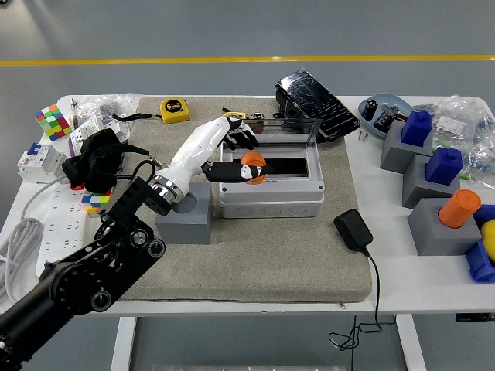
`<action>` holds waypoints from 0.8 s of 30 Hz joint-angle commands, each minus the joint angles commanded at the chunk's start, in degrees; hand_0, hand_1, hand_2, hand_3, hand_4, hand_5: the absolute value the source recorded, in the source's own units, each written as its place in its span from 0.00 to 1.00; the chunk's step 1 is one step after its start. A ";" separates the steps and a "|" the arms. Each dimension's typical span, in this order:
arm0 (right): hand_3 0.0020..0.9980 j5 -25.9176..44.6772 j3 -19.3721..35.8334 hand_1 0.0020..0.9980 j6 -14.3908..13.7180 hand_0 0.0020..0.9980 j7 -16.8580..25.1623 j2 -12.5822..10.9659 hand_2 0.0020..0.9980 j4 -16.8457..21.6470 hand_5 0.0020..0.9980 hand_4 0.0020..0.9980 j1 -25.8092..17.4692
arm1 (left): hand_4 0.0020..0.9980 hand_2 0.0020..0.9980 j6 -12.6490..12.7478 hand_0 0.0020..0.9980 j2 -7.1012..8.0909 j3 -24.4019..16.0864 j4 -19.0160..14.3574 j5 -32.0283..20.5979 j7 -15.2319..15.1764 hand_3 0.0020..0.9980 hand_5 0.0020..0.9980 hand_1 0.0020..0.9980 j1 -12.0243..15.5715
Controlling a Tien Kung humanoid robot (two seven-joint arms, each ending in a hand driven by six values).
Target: Fetch the battery,place it into the box,close the lid of the box
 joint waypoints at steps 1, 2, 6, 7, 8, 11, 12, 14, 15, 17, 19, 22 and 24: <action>0.58 0.09 -0.06 0.66 0.00 0.64 0.03 0.00 0.67 0.00 0.58 0.97 0.03 | 1.00 0.50 -0.12 0.43 0.39 -0.25 -0.27 0.10 0.22 0.50 0.43 0.52 0.31; 0.58 0.18 -0.05 0.66 -0.02 0.64 0.05 0.02 0.67 0.00 0.58 0.97 0.04 | 1.00 0.50 -0.32 0.42 0.88 -0.42 -0.53 0.13 0.55 0.51 0.45 0.53 0.69; 0.58 0.16 0.14 0.66 -0.06 0.64 0.03 0.04 0.67 0.00 0.58 0.97 -0.02 | 1.00 0.50 -1.19 0.42 2.52 -0.22 -0.83 0.01 1.80 0.51 0.45 0.53 1.67; 0.58 0.09 0.23 0.66 -0.06 0.64 0.01 0.03 0.67 0.00 0.58 0.97 -0.05 | 1.00 0.50 -1.37 0.42 2.69 0.00 -0.81 -0.02 2.07 0.51 0.45 0.53 1.73; 0.58 0.06 0.27 0.66 -0.05 0.64 0.00 0.02 0.67 0.00 0.58 0.97 -0.08 | 1.00 0.50 -1.54 0.40 2.77 0.30 -0.78 -0.12 2.32 0.50 0.45 0.52 1.73; 0.58 -0.15 0.43 0.66 -0.03 0.64 -0.05 0.03 0.67 0.00 0.58 0.97 -0.13 | 1.00 0.50 -1.86 0.40 2.43 1.82 -0.89 -0.64 2.71 0.50 0.45 0.52 1.46; 0.58 -0.05 0.33 0.66 -0.03 0.64 -0.03 0.03 0.67 0.00 0.58 0.97 -0.13 | 1.00 0.50 -1.92 0.40 2.26 2.28 -0.97 -0.82 2.81 0.50 0.45 0.52 1.36; 0.58 0.21 0.05 0.66 -0.03 0.64 0.04 0.02 0.67 0.00 0.58 0.97 -0.06 | 1.00 0.50 -1.88 0.39 1.73 3.42 -1.05 -1.24 2.76 0.50 0.46 0.52 1.01; 0.58 0.33 -0.08 0.66 -0.03 0.64 0.07 0.03 0.67 0.00 0.58 0.97 0.00 | 1.00 0.50 -1.88 0.39 1.28 4.21 -0.99 -1.50 2.75 0.50 0.46 0.52 0.67; 0.58 0.84 -0.65 0.66 -0.03 0.64 0.18 0.03 0.67 0.00 0.58 0.97 0.08 | 1.00 0.50 -1.86 0.39 0.09 5.78 -0.67 -1.79 2.78 0.50 0.46 0.52 -0.15; 0.58 1.56 -1.44 0.66 -0.02 0.64 0.36 0.00 0.67 0.00 0.58 0.97 0.08 | 1.00 0.50 -1.91 0.39 -1.11 7.04 -0.32 -1.89 2.86 0.50 0.46 0.52 -0.91; 0.58 1.48 -1.52 0.66 0.00 0.64 0.29 0.02 0.67 0.00 0.58 0.97 0.04 | 1.00 0.50 -1.82 0.38 -3.28 8.73 0.75 -1.99 2.66 0.51 0.47 0.51 -2.26; 0.58 1.45 -1.57 0.66 0.04 0.64 0.26 0.03 0.67 0.00 0.58 0.97 0.05 | 1.00 0.50 -1.82 0.38 -4.82 9.81 1.64 -2.66 2.38 0.51 0.47 0.51 -3.36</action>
